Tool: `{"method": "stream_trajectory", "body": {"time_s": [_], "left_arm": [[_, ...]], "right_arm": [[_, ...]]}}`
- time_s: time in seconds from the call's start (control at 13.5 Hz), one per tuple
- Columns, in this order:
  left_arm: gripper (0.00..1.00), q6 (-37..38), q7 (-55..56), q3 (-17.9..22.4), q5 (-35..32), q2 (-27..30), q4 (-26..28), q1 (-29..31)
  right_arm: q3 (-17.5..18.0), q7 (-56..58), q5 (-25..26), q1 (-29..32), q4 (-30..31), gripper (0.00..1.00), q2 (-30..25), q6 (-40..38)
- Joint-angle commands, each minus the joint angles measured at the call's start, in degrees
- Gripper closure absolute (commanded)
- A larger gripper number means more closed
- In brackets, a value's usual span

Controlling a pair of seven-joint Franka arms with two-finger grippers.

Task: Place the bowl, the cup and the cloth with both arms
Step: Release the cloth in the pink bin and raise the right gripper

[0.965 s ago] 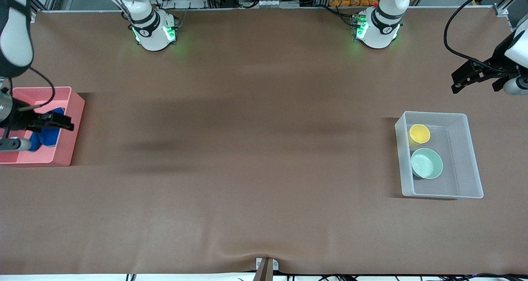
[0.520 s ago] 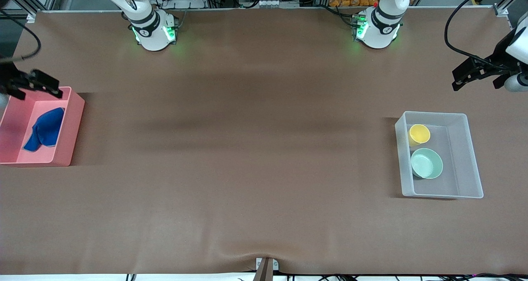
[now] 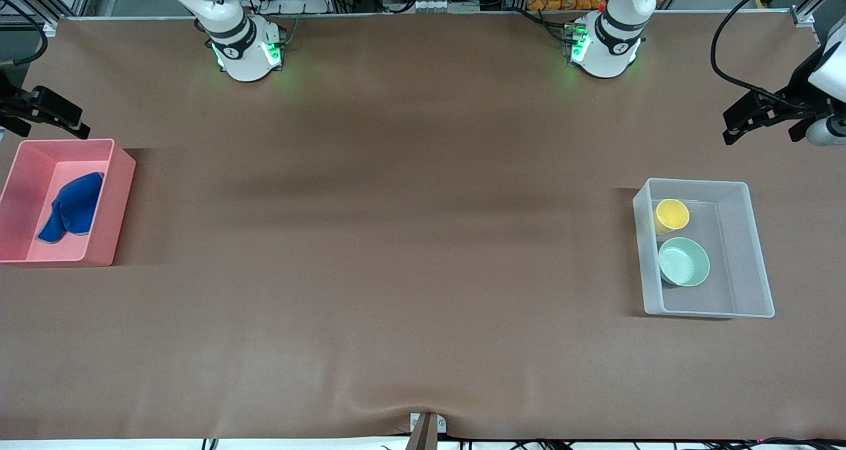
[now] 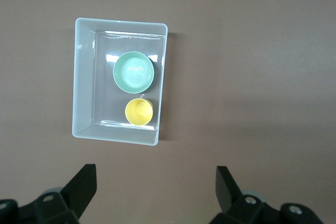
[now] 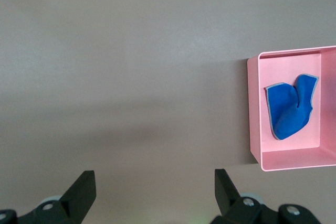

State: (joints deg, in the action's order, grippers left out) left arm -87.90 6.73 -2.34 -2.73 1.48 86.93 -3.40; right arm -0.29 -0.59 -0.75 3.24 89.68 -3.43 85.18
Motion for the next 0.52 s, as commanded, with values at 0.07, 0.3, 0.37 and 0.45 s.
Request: {"method": "stream_trajectory", "body": {"time_s": [0.07, 0.3, 0.37, 0.45], "left_arm": [[0.00, 0.36, 2.05, 0.49, 3.24, 1.15, -0.01, -0.38], [0.00, 0.88, 4.79, 0.58, 3.88, 1.33, -0.01, -0.38], [0.00, 1.32, 4.79, 0.49, 3.70, 1.33, -0.10, -0.38], [0.00, 1.58, 4.70, 0.49, 3.53, 1.33, -0.27, -0.38]], "right_arm": [[-0.85, -0.99, -0.92, -0.52, -1.00, 0.00, -0.70, -1.50], [-0.76, -0.99, -0.92, -0.43, -1.09, 0.00, -0.70, -1.85], [-0.76, -0.99, -0.92, -0.43, -1.35, 0.00, -0.70, -1.86], [-0.76, -0.99, -0.92, -0.34, -1.35, 0.00, -0.70, -1.94]]}}
